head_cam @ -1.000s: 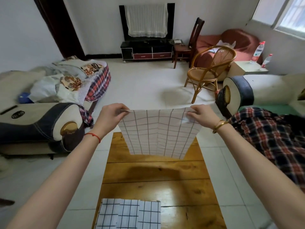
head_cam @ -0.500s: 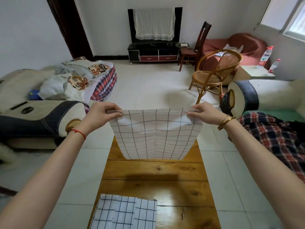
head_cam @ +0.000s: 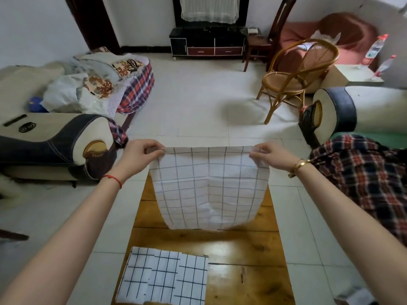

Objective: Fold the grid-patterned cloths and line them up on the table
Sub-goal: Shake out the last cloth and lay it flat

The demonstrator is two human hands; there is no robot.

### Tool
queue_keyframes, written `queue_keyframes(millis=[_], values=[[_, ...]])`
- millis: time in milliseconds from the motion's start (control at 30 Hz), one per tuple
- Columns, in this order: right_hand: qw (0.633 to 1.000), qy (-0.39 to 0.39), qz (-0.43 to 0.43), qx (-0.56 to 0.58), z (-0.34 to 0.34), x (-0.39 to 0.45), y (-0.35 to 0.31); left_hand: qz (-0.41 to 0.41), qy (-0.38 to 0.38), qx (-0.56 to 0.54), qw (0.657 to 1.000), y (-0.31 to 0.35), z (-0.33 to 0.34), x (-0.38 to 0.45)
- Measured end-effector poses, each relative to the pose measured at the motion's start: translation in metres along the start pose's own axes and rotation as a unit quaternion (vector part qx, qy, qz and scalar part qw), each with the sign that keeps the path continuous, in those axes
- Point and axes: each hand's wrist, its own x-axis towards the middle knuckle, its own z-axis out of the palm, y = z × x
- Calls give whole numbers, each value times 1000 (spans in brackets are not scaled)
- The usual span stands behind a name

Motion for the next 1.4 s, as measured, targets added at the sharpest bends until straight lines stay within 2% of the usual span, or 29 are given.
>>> queue_keyframes(millis=[133, 433, 700, 967, 1233, 1400], values=[[999, 16, 38, -1, 22, 39, 16, -24, 11, 8, 1000, -43, 26, 34], [988, 59, 145, 2, 79, 133, 67, -73, -24, -16, 997, -122, 85, 114], [977, 60, 203, -1, 111, 172, 98, -132, -56, -20, 989, -167, 120, 144], [978, 36, 207, -2, 134, 172, 106, -150, -87, -8, 985, -185, 128, 128], [982, -36, 179, -36, 163, 133, 122, -185, -116, -20, 976, -195, 144, 80], [977, -64, 174, -102, 188, 108, 141, -195, -151, 1, 969, -203, 168, 39]])
